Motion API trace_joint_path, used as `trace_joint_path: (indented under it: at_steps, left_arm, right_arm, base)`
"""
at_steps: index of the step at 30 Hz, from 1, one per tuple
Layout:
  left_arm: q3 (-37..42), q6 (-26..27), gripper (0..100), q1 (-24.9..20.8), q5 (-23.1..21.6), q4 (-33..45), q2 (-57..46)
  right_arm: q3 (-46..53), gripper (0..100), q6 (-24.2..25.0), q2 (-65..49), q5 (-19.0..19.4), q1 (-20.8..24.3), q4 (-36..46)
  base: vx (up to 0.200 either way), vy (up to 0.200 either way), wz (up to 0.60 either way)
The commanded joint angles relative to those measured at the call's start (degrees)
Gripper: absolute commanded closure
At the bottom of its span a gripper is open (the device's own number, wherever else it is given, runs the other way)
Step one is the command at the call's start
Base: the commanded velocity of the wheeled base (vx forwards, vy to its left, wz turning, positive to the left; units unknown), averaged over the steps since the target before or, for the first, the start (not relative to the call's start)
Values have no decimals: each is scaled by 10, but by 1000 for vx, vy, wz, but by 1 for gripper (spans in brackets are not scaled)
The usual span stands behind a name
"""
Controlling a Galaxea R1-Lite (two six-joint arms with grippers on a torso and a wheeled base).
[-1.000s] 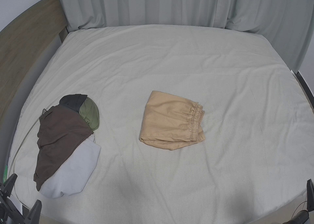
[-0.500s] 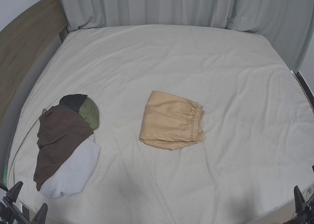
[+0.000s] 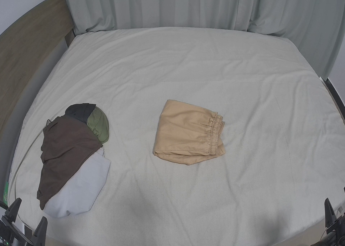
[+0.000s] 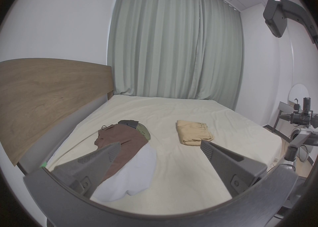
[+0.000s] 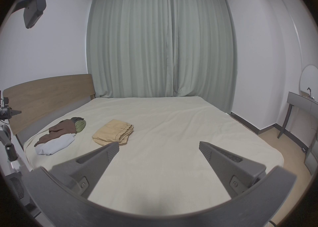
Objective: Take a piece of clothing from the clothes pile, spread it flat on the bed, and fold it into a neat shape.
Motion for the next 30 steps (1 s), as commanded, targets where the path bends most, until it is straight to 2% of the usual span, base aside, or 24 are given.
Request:
trace_joint_path:
  at_steps: [1, 3, 4, 5, 6, 12, 13, 30]
  left_arm:
    - [10, 4, 0, 21, 4, 0, 2]
    - [10, 18, 0, 58, 1, 8, -37]
    - [10, 18, 0, 58, 1, 8, -37]
    - [10, 50, 0, 61, 8, 33, -50]
    - [10, 52, 0, 59, 15, 45, -50]
    - [10, 31, 0, 58, 33, 47, -50]
    - [10, 29, 0, 58, 33, 46, -50]
    - [10, 26, 0, 58, 33, 45, -50]
  right_arm:
    - [10, 0, 5, -6, 8, 0, 12]
    - [10, 0, 5, -6, 8, 0, 12]
    - [10, 0, 5, -6, 8, 0, 12]
    - [10, 0, 4, -6, 9, 0, 12]
    - [10, 0, 2, -6, 9, 0, 12]
    - [10, 0, -4, -6, 19, 2, 10]
    - [10, 0, -9, -6, 32, 1, 11]
    - [10, 0, -9, -6, 33, 1, 12]
  base:
    - [0, 0, 0]
    - [0, 0, 0]
    - [0, 0, 0]
    - [0, 0, 0]
    - [0, 0, 0]
    - [0, 0, 0]
    - [0, 0, 0]
    - [0, 0, 0]
